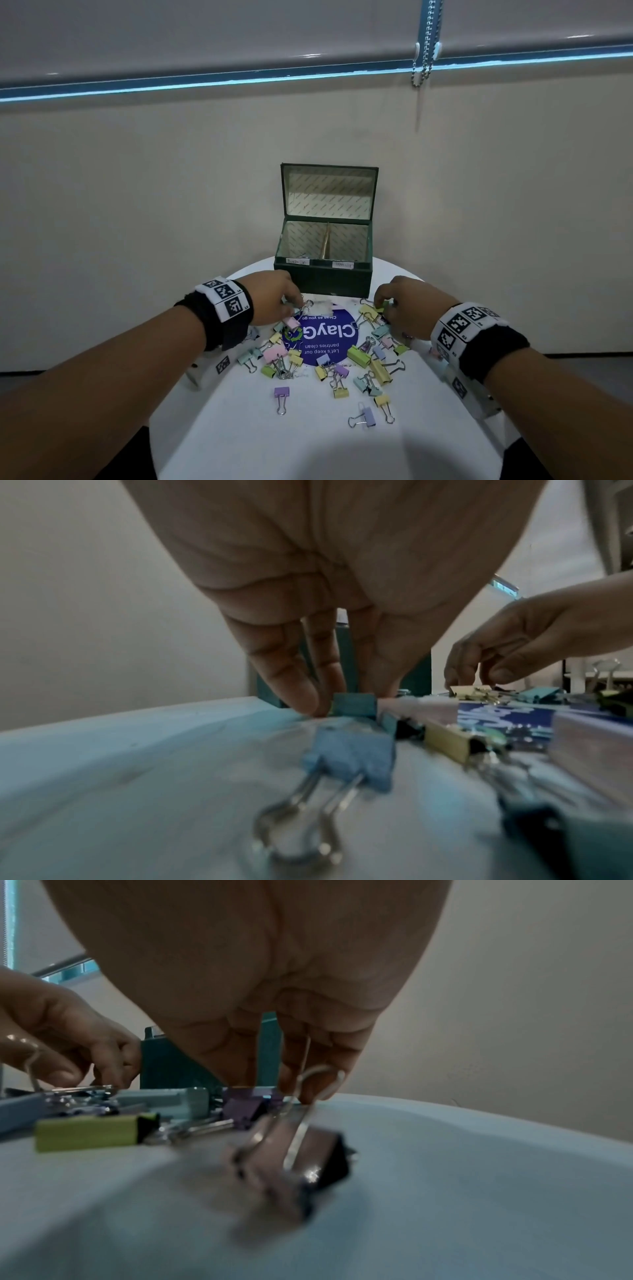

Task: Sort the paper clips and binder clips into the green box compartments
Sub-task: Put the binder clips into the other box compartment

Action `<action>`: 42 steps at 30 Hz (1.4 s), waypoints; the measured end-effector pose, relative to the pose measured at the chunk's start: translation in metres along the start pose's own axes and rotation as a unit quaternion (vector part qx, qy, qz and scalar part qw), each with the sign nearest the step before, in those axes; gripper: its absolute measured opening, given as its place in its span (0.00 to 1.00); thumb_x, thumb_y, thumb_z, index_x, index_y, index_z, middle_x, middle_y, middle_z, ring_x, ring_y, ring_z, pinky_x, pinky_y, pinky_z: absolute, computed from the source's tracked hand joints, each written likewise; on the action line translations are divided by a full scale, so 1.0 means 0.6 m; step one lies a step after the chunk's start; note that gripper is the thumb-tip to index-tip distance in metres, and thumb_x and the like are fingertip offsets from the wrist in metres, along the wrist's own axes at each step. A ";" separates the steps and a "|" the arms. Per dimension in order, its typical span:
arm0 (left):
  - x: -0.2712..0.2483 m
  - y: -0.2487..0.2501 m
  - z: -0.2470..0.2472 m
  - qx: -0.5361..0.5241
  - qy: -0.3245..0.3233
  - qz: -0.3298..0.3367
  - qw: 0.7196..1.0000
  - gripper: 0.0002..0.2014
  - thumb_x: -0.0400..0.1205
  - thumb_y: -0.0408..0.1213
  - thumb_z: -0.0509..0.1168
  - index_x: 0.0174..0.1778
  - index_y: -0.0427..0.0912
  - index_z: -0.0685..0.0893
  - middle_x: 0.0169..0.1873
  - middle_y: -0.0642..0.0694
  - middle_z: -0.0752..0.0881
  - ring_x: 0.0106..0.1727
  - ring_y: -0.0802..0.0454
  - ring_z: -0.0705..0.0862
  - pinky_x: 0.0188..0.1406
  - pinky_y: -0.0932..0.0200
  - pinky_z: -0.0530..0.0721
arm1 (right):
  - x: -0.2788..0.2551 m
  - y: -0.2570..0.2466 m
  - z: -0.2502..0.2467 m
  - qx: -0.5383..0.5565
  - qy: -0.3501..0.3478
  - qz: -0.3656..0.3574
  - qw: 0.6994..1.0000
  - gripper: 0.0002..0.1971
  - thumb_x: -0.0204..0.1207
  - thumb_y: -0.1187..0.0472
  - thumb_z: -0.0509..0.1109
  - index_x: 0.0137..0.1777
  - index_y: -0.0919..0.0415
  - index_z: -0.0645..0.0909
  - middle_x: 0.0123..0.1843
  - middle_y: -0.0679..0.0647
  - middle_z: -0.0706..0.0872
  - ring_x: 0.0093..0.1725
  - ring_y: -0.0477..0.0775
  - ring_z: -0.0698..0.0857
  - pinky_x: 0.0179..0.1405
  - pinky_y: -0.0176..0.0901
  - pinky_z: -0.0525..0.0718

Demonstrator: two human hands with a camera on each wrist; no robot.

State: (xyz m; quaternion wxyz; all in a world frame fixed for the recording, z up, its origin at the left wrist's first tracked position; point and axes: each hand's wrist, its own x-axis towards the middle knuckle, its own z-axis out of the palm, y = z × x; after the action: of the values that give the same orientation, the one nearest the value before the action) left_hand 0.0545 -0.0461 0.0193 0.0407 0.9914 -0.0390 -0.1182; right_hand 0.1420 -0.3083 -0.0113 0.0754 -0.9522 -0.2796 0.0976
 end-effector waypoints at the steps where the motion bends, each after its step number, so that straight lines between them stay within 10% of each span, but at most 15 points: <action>1: -0.002 -0.001 0.000 -0.012 0.005 -0.007 1.000 0.09 0.82 0.46 0.69 0.56 0.59 0.88 0.56 0.57 0.79 0.53 0.58 0.80 0.58 0.58 0.81 | -0.001 0.000 0.000 -0.002 0.000 -0.001 1.000 0.13 0.79 0.61 0.64 0.57 0.43 0.83 0.55 0.48 0.82 0.52 0.54 0.83 0.54 0.49 0.87; 5: -0.009 -0.001 0.003 -0.058 0.012 -0.032 0.998 0.03 0.78 0.43 0.74 0.45 0.56 0.86 0.50 0.60 0.81 0.48 0.61 0.81 0.50 0.63 0.80 | 0.000 0.001 0.002 0.002 0.021 -0.006 1.000 0.09 0.81 0.59 0.64 0.58 0.49 0.80 0.51 0.48 0.85 0.48 0.51 0.84 0.51 0.46 0.87; 11: -0.011 0.008 0.000 -0.068 -0.038 -0.068 0.995 0.24 0.76 0.39 0.75 0.66 0.59 0.77 0.49 0.57 0.80 0.45 0.59 0.81 0.41 0.65 0.79 | 0.002 0.000 0.005 -0.001 0.030 -0.010 1.000 0.18 0.77 0.57 0.69 0.67 0.46 0.77 0.52 0.43 0.78 0.50 0.49 0.83 0.53 0.47 0.88; 19: -0.025 -0.008 -0.017 -0.099 0.028 -0.083 0.991 0.09 0.79 0.35 0.67 0.49 0.53 0.87 0.55 0.50 0.84 0.46 0.54 0.83 0.45 0.59 0.82 | -0.001 -0.002 0.006 -0.005 0.017 -0.028 0.999 0.08 0.81 0.55 0.66 0.55 0.47 0.85 0.54 0.48 0.85 0.52 0.52 0.84 0.57 0.49 0.86; 24: -0.036 -0.012 -0.017 -0.156 -0.009 -0.103 0.982 0.24 0.82 0.30 0.62 0.71 0.58 0.70 0.45 0.47 0.84 0.41 0.53 0.82 0.36 0.61 0.78 | -0.004 -0.004 0.003 0.012 0.027 -0.025 0.999 0.04 0.81 0.57 0.68 0.50 0.45 0.81 0.51 0.46 0.85 0.50 0.50 0.84 0.53 0.45 0.85; 30: -0.050 0.017 -0.011 0.046 -0.080 0.001 0.996 0.18 0.80 0.53 0.70 0.66 0.68 0.79 0.43 0.59 0.83 0.44 0.57 0.81 0.49 0.59 0.82 | -0.006 -0.003 0.004 0.043 0.014 -0.023 0.999 0.06 0.82 0.56 0.69 0.55 0.44 0.82 0.52 0.44 0.86 0.48 0.48 0.85 0.53 0.46 0.88; 37: -0.044 0.032 -0.016 0.090 -0.022 0.064 0.994 0.10 0.83 0.51 0.66 0.59 0.58 0.86 0.48 0.60 0.82 0.47 0.59 0.78 0.43 0.64 0.74 | -0.009 -0.002 -0.002 0.066 0.035 -0.047 0.996 0.08 0.81 0.52 0.72 0.57 0.41 0.81 0.52 0.41 0.84 0.50 0.44 0.84 0.54 0.38 0.84; 42: -0.029 0.011 -0.085 -0.156 0.100 0.028 0.982 0.08 0.83 0.53 0.64 0.52 0.56 0.83 0.48 0.60 0.84 0.49 0.61 0.83 0.55 0.57 0.83 | -0.013 -0.004 -0.005 0.084 0.046 -0.062 0.994 0.06 0.82 0.49 0.69 0.57 0.40 0.79 0.49 0.38 0.83 0.48 0.41 0.83 0.52 0.37 0.83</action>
State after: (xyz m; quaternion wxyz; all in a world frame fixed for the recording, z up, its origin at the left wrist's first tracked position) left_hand 0.0496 -0.0473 0.0733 0.2021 0.9782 -0.0431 -0.0218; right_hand 0.1350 -0.3111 -0.0065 0.1733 -0.9267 -0.3255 0.0723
